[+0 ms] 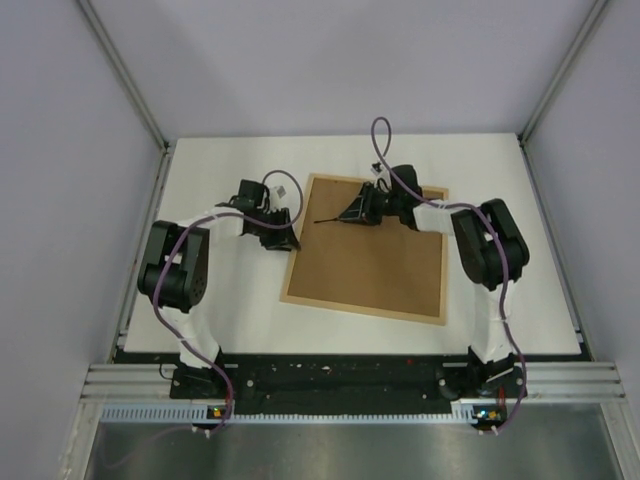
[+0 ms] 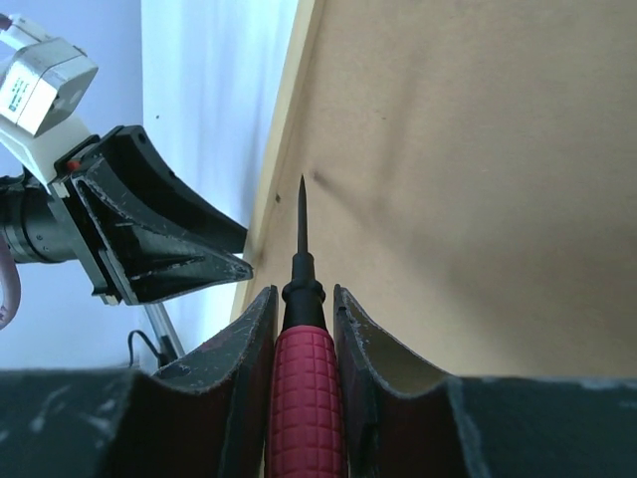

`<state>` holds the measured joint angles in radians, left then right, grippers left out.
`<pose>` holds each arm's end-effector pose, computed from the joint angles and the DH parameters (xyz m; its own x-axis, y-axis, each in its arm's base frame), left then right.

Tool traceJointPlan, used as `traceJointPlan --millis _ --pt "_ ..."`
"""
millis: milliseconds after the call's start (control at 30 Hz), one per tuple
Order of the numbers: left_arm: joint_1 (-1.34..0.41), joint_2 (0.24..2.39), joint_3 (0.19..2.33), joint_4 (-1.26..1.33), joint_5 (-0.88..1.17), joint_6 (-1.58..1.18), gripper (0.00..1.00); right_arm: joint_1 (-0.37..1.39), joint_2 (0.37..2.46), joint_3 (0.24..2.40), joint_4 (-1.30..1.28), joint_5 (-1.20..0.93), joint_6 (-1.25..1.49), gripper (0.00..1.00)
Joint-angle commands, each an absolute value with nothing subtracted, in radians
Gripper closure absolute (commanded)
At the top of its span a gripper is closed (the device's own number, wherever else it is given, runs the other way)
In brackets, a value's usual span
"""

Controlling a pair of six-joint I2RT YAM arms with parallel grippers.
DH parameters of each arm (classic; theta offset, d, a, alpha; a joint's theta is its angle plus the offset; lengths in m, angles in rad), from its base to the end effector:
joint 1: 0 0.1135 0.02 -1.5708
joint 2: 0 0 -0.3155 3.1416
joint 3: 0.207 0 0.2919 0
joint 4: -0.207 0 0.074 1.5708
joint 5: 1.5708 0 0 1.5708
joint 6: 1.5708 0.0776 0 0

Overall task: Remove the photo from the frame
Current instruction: Release the photo frame item from the photo frame.

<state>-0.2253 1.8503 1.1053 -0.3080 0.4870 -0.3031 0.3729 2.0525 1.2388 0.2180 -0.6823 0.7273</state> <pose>0.4093 -0.1311 0.1433 -0.9347 -0.0564 -0.3510 0.1511 0.8307 -0.5358 0.4637 0.2339 0.1514 -0.9015 0.2014 -0.3831 -0.2269 0.5338 0.8146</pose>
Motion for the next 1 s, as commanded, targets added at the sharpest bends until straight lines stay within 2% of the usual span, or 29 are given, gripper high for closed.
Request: traceJointPlan --millis 0,667,967 --pt "-0.230 1.807 1.098 -0.255 0.548 -0.374 0.60 0.414 2.085 1.250 0.314 -0.727 0.779 1.00" --pt "-0.181 1.896 1.190 -0.250 0.560 -0.359 0.61 0.414 2.083 1.195 0.357 -0.765 0.799 1.00" --pt "-0.181 1.930 1.203 -0.256 0.561 -0.357 0.73 0.385 2.068 1.173 0.356 -0.795 0.816 1.00"
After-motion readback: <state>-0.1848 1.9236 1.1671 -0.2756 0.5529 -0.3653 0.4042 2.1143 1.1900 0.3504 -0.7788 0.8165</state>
